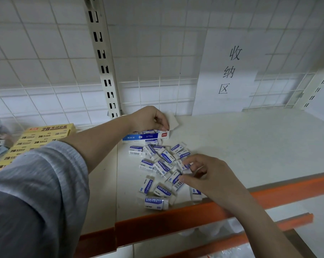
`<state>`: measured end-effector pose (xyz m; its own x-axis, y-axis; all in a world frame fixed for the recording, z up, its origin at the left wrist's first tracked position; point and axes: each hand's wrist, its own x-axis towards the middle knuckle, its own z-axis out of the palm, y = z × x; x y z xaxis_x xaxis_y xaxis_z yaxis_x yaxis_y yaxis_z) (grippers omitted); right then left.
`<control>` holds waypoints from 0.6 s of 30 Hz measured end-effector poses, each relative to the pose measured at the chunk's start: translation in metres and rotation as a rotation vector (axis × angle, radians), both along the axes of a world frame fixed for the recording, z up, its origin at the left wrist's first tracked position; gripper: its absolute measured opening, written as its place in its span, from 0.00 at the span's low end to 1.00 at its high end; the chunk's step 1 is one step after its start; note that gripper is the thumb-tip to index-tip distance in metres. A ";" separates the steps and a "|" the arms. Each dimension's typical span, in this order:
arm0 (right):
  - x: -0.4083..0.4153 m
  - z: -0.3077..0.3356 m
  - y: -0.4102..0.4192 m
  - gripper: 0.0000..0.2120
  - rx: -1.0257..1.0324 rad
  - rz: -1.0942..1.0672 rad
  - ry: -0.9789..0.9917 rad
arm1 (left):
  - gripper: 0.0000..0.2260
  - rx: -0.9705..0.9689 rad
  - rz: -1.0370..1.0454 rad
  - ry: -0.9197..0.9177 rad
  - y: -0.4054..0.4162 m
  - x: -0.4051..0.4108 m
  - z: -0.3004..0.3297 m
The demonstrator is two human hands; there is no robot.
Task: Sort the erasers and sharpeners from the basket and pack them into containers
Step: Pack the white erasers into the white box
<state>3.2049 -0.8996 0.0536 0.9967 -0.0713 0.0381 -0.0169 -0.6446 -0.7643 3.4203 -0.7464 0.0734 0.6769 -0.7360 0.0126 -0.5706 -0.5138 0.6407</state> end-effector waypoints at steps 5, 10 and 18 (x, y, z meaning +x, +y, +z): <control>0.000 0.000 0.000 0.11 -0.002 -0.004 0.000 | 0.06 0.149 0.030 -0.129 -0.005 0.001 0.001; 0.001 0.001 0.001 0.11 -0.003 -0.003 -0.005 | 0.07 0.358 0.189 -0.016 -0.018 0.004 0.010; 0.002 0.001 0.002 0.09 -0.018 -0.014 0.003 | 0.08 0.498 0.169 0.013 -0.021 0.002 0.024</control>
<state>3.2071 -0.8976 0.0549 0.9958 -0.0842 0.0368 -0.0278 -0.6581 -0.7524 3.4224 -0.7671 0.0972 0.7845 -0.5310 -0.3203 -0.4471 -0.8422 0.3013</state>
